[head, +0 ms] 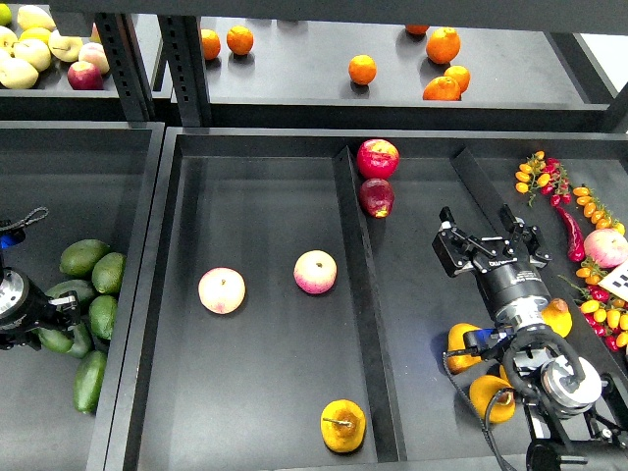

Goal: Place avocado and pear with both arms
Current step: 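Open the left gripper and withdraw the left arm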

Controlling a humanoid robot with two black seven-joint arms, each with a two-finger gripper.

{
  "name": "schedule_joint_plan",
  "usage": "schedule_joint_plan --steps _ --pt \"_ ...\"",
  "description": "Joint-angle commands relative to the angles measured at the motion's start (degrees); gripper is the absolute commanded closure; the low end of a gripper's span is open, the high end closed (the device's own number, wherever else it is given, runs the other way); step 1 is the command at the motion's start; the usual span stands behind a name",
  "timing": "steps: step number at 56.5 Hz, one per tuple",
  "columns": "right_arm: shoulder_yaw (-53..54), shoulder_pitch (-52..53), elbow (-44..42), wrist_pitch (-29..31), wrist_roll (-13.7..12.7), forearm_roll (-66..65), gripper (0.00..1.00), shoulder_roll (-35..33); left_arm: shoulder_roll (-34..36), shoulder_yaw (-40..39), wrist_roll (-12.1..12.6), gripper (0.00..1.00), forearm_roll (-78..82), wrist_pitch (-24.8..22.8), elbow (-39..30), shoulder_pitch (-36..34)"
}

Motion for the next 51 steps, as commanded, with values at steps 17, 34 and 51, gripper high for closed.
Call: schedule_joint_plan --steps 17,34,51 --pt "0.00 0.05 -0.01 -0.01 -0.02 0.00 0.00 0.00 0.08 -1.66 0.00 0.11 -0.09 -0.01 0.06 -0.58" --pt "0.00 -0.03 -0.09 -0.01 -0.02 0.00 0.00 0.00 10.17 -19.55 0.00 0.02 -3.15 -0.01 1.71 -1.20" --pt "-0.70 -0.65 -0.27 -0.09 -0.02 0.00 0.00 0.00 13.18 -29.61 0.00 0.02 -15.46 -0.01 7.79 -0.76"
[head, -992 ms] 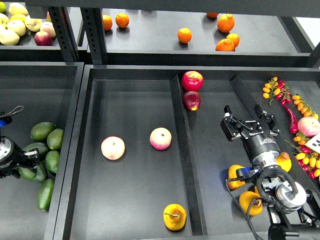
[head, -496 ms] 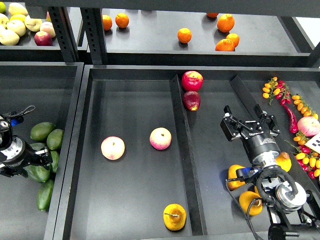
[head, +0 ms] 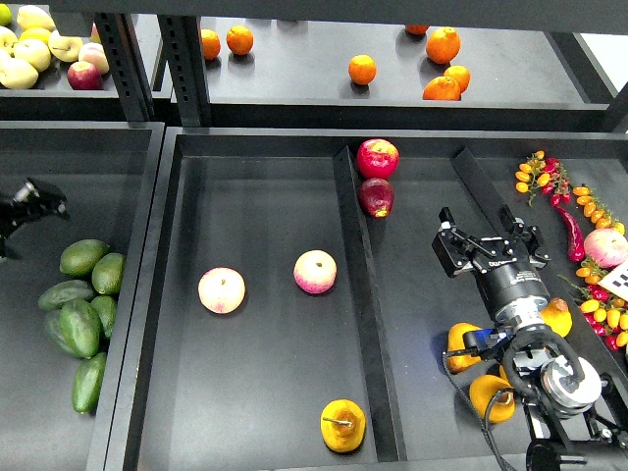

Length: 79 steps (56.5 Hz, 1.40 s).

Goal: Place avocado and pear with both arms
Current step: 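Open the left gripper and withdraw the left arm, then move the right gripper toward the yellow pear nearest the robot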

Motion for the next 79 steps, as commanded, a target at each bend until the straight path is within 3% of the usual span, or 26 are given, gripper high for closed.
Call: schedule_joint_plan --steps 1,16,26,33,34,48,59,69,79 --pt "-0.23 -0.72 -0.10 -0.03 0.00 0.00 0.00 0.00 0.33 -3.56 -0.02 0.02 -5.62 0.02 2.51 0.34" --pt "-0.67 -2.83 -0.10 0.06 -0.09 0.00 0.00 0.00 -0.90 -11.99 -0.02 0.02 -20.99 0.02 2.69 7.54" --pt "-0.76 -3.45 -0.10 -0.03 -0.26 0.00 0.00 0.00 -3.01 -21.84 -0.02 0.02 -30.40 0.02 2.25 14.84" --pt "-0.76 -4.15 -0.10 -0.03 -0.35 0.00 0.00 0.00 -5.91 -33.51 -0.02 0.02 -34.44 0.02 2.16 21.51" --pt "-1.11 -4.41 -0.18 -0.03 -0.44 0.00 0.00 0.00 -7.74 -39.01 -0.02 0.02 -35.14 0.02 2.16 24.66" --pt "-2.25 -5.64 -0.10 -0.03 -0.44 0.00 0.00 0.00 -19.44 -64.54 -0.02 0.02 -35.59 0.02 -0.47 40.32" --pt "-2.43 -5.82 -0.01 0.06 -0.44 0.09 0.00 0.00 -30.78 -80.72 -0.02 0.02 -36.91 0.02 -3.63 46.92" --pt "-3.22 -5.82 -0.01 -0.03 -1.58 0.17 0.00 0.00 -38.60 -86.62 -0.02 0.02 -38.67 0.02 -10.05 51.40" --pt "-6.47 -5.12 0.08 0.06 -2.81 0.26 0.00 -5.00 -45.02 -87.23 -0.02 0.01 -38.76 0.02 -15.94 56.15"
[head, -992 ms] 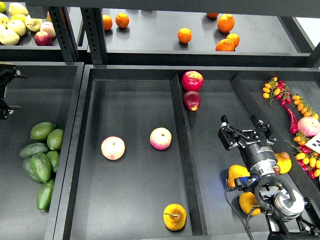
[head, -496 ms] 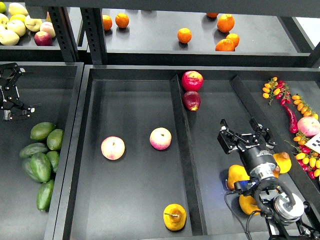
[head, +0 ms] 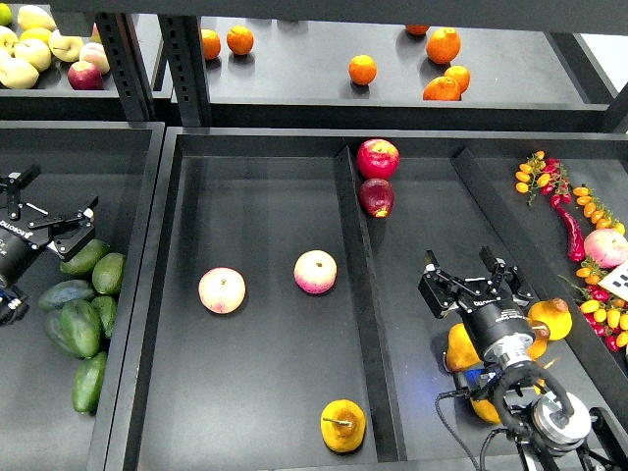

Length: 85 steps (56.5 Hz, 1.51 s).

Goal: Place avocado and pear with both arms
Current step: 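Move the right gripper toward the yellow pear nearest the robot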

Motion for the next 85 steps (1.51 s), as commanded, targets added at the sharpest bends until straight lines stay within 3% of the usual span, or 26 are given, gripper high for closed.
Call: schedule_joint_plan --steps 1,6,7,8,17,47,59,85 --pt "-2.69 0.81 0.13 0.03 -1.16 0.06 0.00 -4.03 -4.44 -0.28 0.01 0.01 -0.04 -0.01 -3.35 3.02" --pt "-4.97 2.31 0.22 0.03 -4.32 0.14 0.00 -7.64 -4.44 -0.28 0.01 0.01 -0.04 -0.01 -3.88 4.43" --pt "-7.50 3.96 0.22 0.03 -7.72 0.14 0.00 -10.68 -4.44 -0.28 0.01 0.01 0.05 -0.01 -3.88 5.47" --pt "-8.31 4.59 0.22 0.03 -9.06 0.14 0.00 -11.76 -4.44 -0.28 0.01 0.01 0.05 -0.01 -3.88 5.75" --pt "-15.77 11.26 0.66 0.03 -17.85 0.14 0.00 -18.18 -4.44 -0.19 0.01 0.01 0.57 -0.01 -3.88 7.24" --pt "-44.16 33.59 0.57 -0.06 -18.00 -1.52 0.00 -24.60 -4.44 0.87 0.01 0.01 1.45 -0.01 -3.62 8.47" --pt "-61.11 42.56 0.66 0.03 -18.00 -2.75 0.00 -28.11 -4.44 1.30 0.01 0.01 2.50 -0.01 -3.09 9.26" --pt "-71.42 39.75 0.66 0.03 -18.00 -6.54 0.00 -28.20 -4.44 2.36 0.01 0.01 3.39 -0.01 -3.53 10.76"
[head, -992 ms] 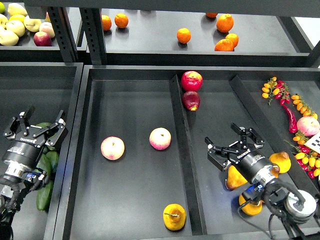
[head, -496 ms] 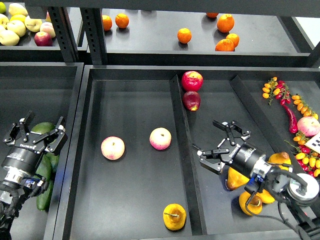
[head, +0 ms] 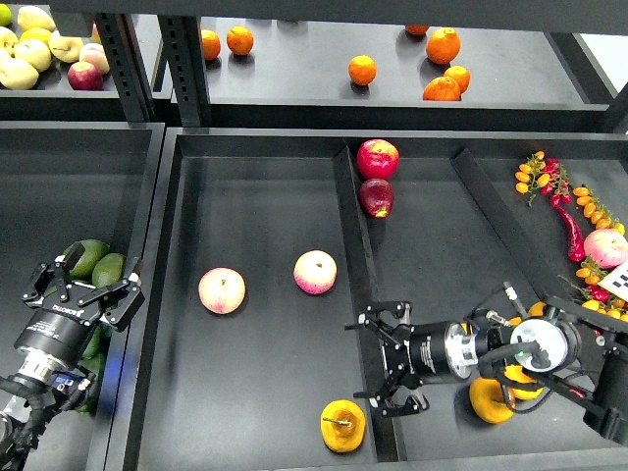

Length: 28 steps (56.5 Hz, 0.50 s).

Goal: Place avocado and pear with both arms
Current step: 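Move the right gripper toward the yellow pear nearest the robot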

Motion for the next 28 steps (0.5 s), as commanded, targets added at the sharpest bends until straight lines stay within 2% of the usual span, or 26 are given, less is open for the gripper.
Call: schedule_joint_plan --steps 1,28 --pt "-0.59 -1.04 0.07 0.00 0.01 -0.02 0.00 -0.27 0.00 0.03 0.00 0.01 0.00 0.00 -0.04 0.29" --pt "-2.26 -2.88 -2.21 -0.27 0.01 -0.28 0.01 0.16 0.00 2.14 0.00 0.01 0.00 0.00 -0.04 1.08"
